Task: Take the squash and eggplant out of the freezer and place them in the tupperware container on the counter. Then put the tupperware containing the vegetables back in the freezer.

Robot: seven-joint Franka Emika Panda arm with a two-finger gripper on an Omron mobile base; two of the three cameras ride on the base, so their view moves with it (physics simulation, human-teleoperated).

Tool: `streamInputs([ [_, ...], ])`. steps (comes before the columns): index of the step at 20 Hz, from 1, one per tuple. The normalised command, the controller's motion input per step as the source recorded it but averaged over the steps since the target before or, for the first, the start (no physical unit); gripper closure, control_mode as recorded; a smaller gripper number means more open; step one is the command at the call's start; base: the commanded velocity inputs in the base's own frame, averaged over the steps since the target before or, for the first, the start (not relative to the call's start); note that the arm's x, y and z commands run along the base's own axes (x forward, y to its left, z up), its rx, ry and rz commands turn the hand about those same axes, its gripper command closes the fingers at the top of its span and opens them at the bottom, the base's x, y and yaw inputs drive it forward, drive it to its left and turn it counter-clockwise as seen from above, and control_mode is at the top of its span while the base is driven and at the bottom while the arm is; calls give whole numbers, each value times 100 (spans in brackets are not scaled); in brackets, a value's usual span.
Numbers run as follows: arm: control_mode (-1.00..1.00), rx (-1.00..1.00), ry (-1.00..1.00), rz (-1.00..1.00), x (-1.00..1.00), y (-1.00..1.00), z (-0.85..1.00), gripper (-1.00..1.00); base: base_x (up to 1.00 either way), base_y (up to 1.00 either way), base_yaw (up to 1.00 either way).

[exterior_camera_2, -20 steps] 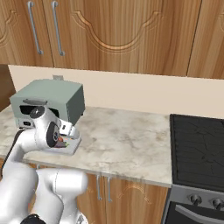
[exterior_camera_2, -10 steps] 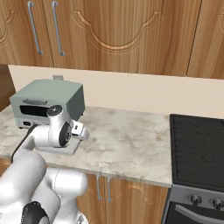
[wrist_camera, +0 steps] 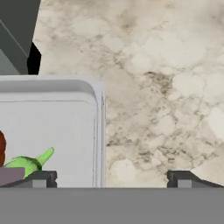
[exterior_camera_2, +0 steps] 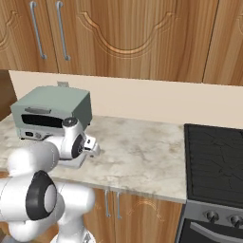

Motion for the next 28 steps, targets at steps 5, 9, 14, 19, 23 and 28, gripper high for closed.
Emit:
streamInputs([
  [5,-100,0,4,2,21,0,-50,-100,0,0,0],
  [9,-100,0,6,0,27,0,-49,-100,0,0,0],
  [14,-100,-1,0,0,6,10,-49,100,0,0,0],
  [19,-100,-3,-3,0,-33,18,-38,100,0,0,0],
  [23,-100,1,-1,0,-41,7,-1,100,0,0,0],
  [28,-100,9,3,0,-26,1,10,100,0,0,0],
])
